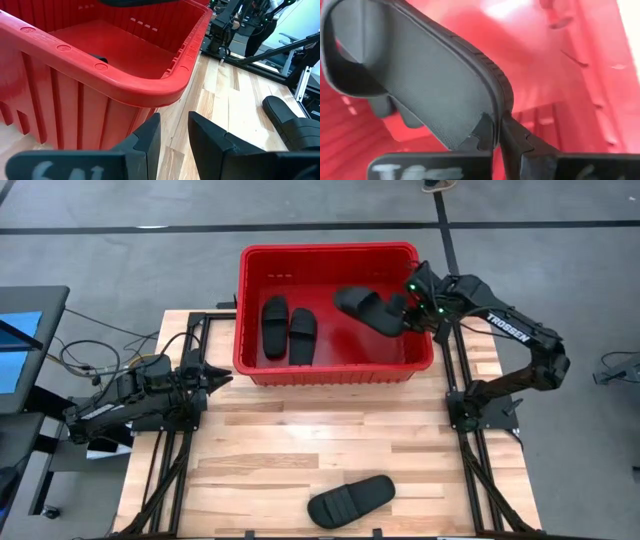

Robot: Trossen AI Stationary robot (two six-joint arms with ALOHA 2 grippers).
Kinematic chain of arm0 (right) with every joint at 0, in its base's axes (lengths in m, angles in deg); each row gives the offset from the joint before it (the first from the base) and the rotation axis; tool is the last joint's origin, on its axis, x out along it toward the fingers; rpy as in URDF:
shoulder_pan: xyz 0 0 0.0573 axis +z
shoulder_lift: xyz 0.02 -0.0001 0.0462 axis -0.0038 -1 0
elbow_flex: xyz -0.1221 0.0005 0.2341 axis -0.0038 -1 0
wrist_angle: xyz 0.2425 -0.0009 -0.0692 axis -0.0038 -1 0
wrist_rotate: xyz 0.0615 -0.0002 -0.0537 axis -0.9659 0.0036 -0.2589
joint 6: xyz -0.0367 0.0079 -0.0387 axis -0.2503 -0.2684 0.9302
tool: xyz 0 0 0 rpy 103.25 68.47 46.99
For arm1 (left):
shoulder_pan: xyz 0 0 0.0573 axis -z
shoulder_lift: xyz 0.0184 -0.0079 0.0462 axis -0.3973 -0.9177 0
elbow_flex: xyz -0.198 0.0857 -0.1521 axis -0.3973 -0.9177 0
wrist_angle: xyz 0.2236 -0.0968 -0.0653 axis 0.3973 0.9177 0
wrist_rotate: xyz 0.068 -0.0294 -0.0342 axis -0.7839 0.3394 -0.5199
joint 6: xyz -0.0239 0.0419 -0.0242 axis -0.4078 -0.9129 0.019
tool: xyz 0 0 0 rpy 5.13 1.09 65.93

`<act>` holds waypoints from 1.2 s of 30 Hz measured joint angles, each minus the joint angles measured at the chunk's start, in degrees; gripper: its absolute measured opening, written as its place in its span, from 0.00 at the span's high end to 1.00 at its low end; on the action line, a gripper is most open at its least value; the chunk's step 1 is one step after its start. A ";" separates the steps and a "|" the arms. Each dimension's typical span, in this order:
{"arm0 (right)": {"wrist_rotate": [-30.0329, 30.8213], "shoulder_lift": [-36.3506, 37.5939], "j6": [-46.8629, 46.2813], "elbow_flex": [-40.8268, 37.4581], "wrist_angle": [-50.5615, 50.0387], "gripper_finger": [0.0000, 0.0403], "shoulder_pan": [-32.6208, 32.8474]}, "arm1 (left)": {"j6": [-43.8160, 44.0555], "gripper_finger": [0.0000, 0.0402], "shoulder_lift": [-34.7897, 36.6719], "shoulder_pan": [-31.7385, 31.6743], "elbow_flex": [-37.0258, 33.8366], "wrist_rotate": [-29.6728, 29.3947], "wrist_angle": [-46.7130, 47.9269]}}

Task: Pick and place slides into bin
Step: Put the top black slipper into the red bin

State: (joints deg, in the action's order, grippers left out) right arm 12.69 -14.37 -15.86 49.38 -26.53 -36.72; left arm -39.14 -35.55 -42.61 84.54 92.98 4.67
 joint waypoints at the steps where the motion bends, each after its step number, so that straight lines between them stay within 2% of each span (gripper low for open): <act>1: 0.00 -0.04 -0.57 -0.42 1.12 1.00 -0.19 | 0.00 0.78 0.00 0.00 0.00 0.00 0.00; 4: 0.42 -0.26 -2.44 -1.64 3.17 1.00 -0.34 | 0.00 0.78 0.00 0.00 0.00 -0.01 0.01; 16: 8.29 -0.35 -13.32 -8.53 14.03 1.00 2.25 | 0.00 0.78 0.00 0.00 0.00 -0.07 0.03; 23: 16.65 -0.37 -22.85 -10.63 13.78 1.00 6.89 | 0.00 0.78 0.00 0.01 0.00 -0.09 0.04; 30: 18.54 -0.37 -29.00 -13.07 14.04 1.00 9.65 | 0.00 0.78 0.00 0.02 0.00 -0.11 0.04; 36: 22.63 -0.33 -33.90 -13.95 13.75 1.00 12.60 | 0.00 0.78 0.00 0.01 0.00 -0.15 0.04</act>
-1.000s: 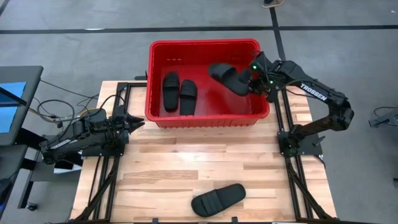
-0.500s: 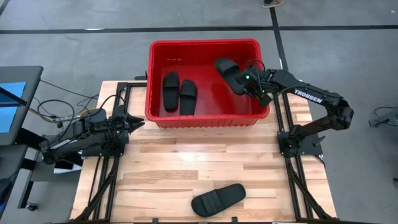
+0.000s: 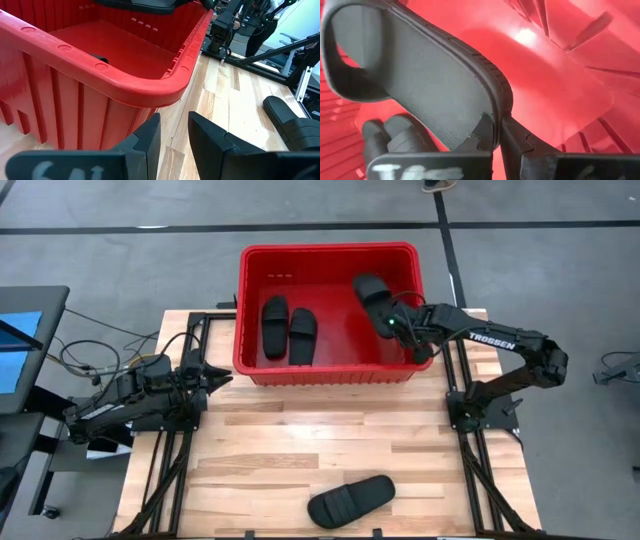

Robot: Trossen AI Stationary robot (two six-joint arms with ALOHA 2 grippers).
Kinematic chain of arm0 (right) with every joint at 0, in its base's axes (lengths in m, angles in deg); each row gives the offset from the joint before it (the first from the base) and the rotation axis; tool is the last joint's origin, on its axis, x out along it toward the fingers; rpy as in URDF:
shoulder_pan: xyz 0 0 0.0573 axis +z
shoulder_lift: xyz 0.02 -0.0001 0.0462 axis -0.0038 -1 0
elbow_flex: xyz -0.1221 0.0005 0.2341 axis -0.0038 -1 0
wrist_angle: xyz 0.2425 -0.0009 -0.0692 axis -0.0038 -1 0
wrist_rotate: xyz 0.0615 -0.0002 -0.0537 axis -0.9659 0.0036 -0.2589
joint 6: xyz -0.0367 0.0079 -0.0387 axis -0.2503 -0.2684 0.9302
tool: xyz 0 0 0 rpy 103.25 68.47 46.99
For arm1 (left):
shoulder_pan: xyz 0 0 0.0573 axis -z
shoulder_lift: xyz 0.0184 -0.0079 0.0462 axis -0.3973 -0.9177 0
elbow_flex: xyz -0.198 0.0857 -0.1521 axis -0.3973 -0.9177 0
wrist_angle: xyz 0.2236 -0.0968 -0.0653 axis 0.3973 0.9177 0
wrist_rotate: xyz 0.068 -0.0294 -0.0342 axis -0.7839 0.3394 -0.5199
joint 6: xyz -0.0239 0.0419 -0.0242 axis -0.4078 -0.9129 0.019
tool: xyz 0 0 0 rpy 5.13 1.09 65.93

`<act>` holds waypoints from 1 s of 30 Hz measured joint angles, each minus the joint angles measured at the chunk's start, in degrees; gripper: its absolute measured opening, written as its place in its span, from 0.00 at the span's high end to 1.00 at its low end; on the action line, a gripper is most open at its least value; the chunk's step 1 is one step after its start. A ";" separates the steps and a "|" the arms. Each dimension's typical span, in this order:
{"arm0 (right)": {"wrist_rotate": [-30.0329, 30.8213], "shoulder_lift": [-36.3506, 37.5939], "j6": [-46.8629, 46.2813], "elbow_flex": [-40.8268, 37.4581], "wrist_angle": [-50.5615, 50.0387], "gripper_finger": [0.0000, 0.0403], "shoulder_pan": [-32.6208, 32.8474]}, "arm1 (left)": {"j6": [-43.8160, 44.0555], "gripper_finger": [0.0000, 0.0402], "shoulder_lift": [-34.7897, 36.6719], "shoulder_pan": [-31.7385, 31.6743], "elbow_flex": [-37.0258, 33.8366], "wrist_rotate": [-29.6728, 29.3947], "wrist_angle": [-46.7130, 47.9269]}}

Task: Pick and place slides into bin
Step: Put the top black slipper into the red bin

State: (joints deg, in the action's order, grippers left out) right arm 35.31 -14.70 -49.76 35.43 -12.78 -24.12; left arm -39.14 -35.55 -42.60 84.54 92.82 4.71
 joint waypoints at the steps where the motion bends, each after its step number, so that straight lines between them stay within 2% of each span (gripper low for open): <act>1: 0.12 0.00 -0.11 0.00 -0.02 1.00 0.10 | 0.00 0.78 0.00 -0.01 0.00 0.00 0.00; 30: -1.88 -0.02 0.26 -0.07 -2.01 0.99 -0.20 | 0.00 0.78 0.00 -0.01 0.00 0.00 0.02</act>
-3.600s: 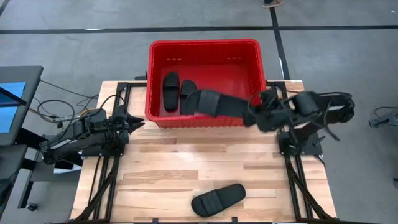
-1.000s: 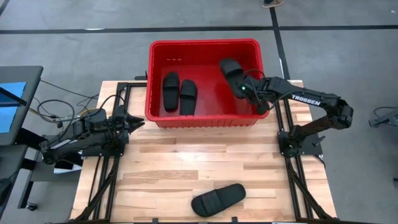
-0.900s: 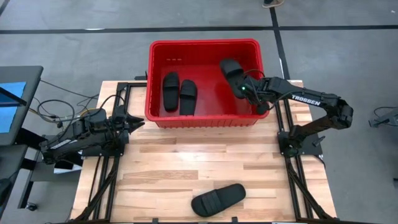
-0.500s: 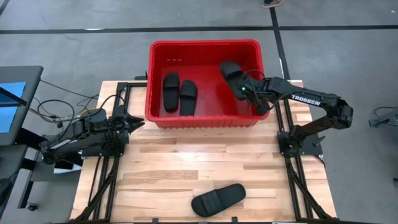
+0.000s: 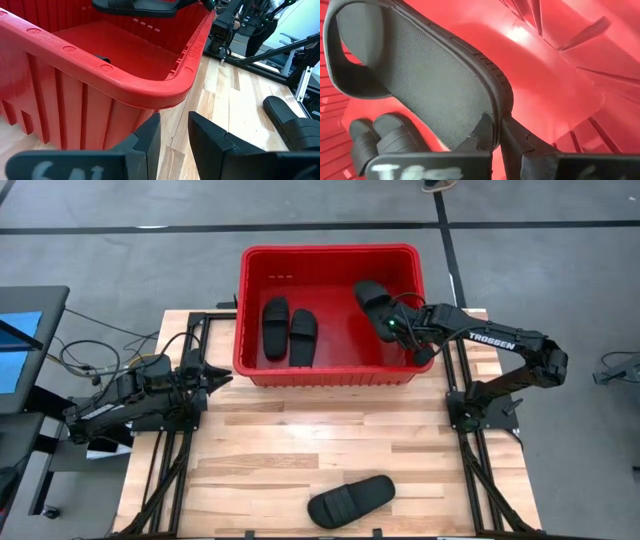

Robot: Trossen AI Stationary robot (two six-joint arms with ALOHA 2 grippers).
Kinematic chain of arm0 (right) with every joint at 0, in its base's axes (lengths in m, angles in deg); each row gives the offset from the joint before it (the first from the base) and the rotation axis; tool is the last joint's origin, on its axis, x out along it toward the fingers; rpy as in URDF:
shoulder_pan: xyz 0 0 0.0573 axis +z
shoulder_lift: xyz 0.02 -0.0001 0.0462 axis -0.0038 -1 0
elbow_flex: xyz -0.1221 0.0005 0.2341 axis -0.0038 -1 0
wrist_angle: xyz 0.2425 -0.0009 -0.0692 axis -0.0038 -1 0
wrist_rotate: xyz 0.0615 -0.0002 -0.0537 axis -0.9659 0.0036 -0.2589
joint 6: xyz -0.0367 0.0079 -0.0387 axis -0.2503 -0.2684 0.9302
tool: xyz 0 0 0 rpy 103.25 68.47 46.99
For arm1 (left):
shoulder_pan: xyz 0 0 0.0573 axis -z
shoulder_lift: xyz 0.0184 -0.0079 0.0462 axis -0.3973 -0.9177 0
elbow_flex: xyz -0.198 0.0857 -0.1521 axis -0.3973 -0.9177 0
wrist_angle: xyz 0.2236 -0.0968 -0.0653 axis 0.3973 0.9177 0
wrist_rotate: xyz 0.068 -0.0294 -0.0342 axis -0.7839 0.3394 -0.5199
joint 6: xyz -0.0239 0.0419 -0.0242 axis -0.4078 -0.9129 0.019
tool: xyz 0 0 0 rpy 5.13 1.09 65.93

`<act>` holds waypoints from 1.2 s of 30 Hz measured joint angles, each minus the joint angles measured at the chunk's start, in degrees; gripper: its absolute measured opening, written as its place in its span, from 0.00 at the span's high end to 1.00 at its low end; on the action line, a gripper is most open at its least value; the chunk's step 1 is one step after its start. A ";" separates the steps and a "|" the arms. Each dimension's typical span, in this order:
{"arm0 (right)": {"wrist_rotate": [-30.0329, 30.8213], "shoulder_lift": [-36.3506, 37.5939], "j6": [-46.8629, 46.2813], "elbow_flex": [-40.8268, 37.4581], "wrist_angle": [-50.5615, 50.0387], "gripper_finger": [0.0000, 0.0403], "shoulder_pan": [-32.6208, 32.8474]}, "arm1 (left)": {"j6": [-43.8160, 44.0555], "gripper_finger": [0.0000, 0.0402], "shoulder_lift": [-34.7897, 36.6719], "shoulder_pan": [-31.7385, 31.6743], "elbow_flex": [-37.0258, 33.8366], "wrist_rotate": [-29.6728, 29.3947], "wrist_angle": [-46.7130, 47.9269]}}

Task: Pick and place slides into bin
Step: Put the top black slipper into the red bin

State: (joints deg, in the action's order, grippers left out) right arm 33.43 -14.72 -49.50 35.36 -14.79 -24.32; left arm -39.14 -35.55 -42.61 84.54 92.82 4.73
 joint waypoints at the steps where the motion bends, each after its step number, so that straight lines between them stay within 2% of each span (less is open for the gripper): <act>1: 0.00 0.00 -0.12 0.00 0.00 0.98 0.00 | 0.00 0.78 0.00 0.02 0.00 0.00 -0.01; 12: -1.00 0.00 -0.35 -0.02 0.39 0.85 -0.75 | 0.00 0.78 0.00 0.01 0.00 0.00 -0.02; 23: 0.14 0.00 0.98 0.00 0.77 0.83 -1.09 | 0.01 0.78 0.00 0.00 0.00 0.00 -0.01; 28: -0.50 0.00 12.00 0.00 4.99 0.83 -2.82 | 0.00 0.78 0.00 0.00 0.00 0.00 -0.01; 36: -5.26 0.00 40.85 0.00 20.04 0.83 -6.81 | 0.01 0.78 0.00 0.02 0.00 0.00 -0.01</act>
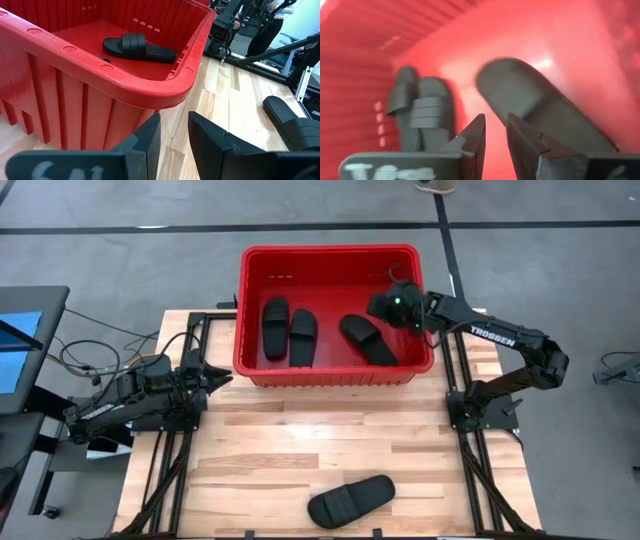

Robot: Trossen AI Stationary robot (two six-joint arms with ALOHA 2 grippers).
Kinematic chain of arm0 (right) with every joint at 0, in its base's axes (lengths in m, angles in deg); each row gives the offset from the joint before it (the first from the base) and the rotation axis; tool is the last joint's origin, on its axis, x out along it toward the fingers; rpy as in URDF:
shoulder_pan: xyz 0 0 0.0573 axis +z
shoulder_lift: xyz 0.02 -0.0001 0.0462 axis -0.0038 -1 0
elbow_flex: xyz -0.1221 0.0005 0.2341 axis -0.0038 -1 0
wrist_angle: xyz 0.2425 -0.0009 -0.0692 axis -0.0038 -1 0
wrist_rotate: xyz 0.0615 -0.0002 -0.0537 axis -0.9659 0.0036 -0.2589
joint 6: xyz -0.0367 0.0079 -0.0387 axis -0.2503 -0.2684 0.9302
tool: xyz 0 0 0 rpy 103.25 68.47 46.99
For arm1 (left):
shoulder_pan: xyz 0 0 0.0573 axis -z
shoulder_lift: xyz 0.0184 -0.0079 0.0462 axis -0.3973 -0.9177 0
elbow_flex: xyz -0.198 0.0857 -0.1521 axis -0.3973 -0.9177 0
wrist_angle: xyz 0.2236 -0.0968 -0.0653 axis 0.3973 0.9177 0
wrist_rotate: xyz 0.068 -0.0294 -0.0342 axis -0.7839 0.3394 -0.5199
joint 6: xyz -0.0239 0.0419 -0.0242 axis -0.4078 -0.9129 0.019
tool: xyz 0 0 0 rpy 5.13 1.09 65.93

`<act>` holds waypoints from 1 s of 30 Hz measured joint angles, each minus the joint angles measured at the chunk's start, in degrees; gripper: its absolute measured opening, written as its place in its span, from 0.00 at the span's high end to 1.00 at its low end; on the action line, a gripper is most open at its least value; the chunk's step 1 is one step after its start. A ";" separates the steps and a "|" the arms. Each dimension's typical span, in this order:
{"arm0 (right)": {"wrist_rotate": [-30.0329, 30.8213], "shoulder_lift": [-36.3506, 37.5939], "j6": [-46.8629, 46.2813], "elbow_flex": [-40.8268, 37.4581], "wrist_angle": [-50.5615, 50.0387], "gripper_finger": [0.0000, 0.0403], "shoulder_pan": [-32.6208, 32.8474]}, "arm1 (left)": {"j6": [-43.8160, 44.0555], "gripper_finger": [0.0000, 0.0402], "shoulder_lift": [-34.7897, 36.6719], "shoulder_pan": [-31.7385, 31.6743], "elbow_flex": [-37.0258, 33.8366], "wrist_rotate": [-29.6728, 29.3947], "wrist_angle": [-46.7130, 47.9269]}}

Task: Pick and place slides into bin
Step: Put the top black slipper into the red bin

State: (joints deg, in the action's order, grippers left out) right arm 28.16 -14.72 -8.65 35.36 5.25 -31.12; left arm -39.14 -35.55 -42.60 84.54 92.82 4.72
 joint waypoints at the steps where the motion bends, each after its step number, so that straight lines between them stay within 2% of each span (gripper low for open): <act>1: -0.45 0.00 3.80 0.00 2.03 0.84 -0.54 | -0.01 0.78 0.00 0.01 0.00 0.00 -0.01; 4: -2.62 0.00 15.51 0.02 7.26 0.87 -1.99 | 0.02 0.78 0.00 0.00 0.00 0.02 -0.01; 9: -7.72 0.00 31.90 0.02 11.93 0.98 -4.69 | 0.02 0.78 0.00 -0.02 0.00 0.00 -0.01; 14: -8.36 0.00 45.53 0.02 12.69 1.00 -5.77 | 0.02 0.78 0.00 -0.02 0.00 0.00 0.00; 20: -10.34 2.02 56.82 0.02 12.68 1.00 -5.42 | 0.02 0.78 0.00 -0.02 0.00 0.00 -0.01; 30: -23.80 14.71 73.73 0.07 12.72 1.00 -4.67 | 0.00 0.78 0.00 -0.02 0.00 0.00 -0.01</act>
State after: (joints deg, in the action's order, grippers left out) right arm 4.36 0.00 65.08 35.43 17.97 -35.79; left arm -39.14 -35.55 -42.61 84.54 92.82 4.71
